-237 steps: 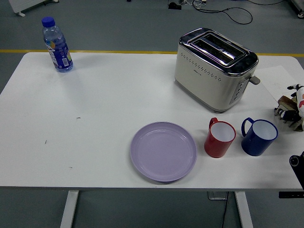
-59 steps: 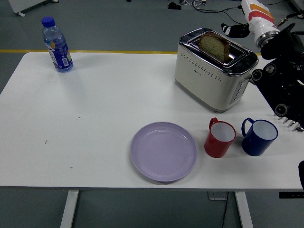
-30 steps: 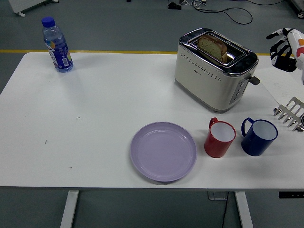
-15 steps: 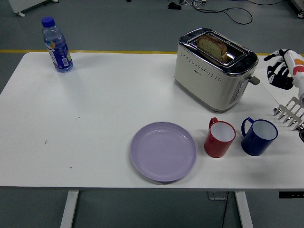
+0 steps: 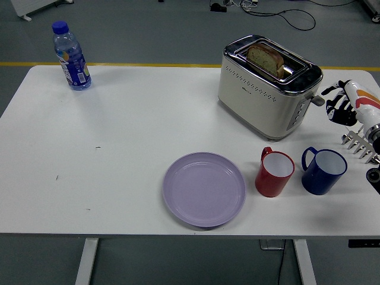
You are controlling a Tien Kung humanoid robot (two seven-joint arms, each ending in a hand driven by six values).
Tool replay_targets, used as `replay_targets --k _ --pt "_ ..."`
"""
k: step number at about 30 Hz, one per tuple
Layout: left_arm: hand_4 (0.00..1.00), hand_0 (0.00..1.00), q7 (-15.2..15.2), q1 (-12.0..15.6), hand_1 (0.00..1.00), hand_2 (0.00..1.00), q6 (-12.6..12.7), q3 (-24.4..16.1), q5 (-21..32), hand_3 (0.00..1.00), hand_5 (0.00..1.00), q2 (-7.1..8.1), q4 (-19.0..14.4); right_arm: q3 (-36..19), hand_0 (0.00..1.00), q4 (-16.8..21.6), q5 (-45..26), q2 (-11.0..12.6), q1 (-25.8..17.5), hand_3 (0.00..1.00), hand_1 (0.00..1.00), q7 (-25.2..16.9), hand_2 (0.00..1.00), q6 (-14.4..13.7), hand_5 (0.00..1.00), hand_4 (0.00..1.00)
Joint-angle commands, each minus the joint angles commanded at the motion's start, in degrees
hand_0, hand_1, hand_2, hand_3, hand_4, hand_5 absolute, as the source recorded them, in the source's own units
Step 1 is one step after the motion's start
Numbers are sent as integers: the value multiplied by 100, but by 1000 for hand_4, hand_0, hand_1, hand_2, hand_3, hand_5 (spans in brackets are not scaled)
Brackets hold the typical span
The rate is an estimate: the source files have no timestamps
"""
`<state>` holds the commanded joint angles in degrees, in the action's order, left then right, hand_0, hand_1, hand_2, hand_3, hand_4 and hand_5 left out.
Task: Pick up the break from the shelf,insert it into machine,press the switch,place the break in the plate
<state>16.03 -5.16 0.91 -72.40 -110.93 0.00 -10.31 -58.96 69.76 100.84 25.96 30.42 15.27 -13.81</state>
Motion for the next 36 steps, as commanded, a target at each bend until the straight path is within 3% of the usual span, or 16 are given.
replay_targets --k 36 --pt "287 602 -3 -65 463 437 -21 132 144 546 931 0 0 63 263 -516 -170 -346 26 587 253 -41 343 23 2 501"
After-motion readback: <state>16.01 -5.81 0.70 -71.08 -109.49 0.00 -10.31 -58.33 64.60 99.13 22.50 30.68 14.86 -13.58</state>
